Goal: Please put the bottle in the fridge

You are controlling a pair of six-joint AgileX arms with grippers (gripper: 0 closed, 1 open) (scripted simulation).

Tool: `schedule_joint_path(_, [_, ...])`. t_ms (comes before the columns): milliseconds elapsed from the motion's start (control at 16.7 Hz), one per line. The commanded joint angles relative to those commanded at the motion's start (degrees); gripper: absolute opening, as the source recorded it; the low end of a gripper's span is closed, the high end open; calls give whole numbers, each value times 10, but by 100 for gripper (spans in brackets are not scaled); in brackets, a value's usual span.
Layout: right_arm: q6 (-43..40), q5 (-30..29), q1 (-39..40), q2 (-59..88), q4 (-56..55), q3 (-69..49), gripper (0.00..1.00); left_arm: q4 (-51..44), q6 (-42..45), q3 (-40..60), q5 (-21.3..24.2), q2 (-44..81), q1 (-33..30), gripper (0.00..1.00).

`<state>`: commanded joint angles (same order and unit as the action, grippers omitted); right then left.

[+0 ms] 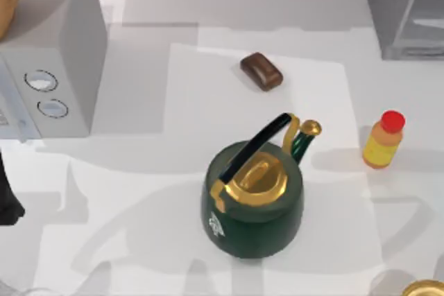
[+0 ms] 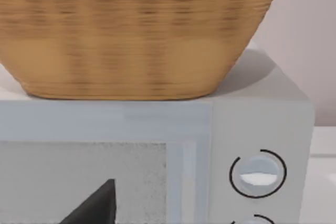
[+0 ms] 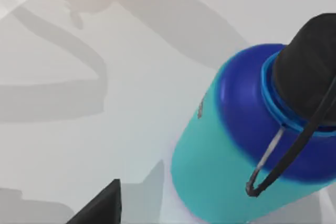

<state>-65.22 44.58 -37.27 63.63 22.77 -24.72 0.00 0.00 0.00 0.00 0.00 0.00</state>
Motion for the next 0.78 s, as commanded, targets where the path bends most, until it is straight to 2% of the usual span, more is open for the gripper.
schedule_joint_path(240, [-187,116,-78,180,78,-70,100,0,0,0,0,0,0,100])
schedule_joint_path(420, [-295,181,-111,280,129,-105,100,0,0,0,0,0,0,100])
schedule_joint_path(600, [-351,217,-125,334,162,-121,100,0,0,0,0,0,0,100])
schedule_joint_path(780, [-359,222,-126,340,167,-123,100,0,0,0,0,0,0,100])
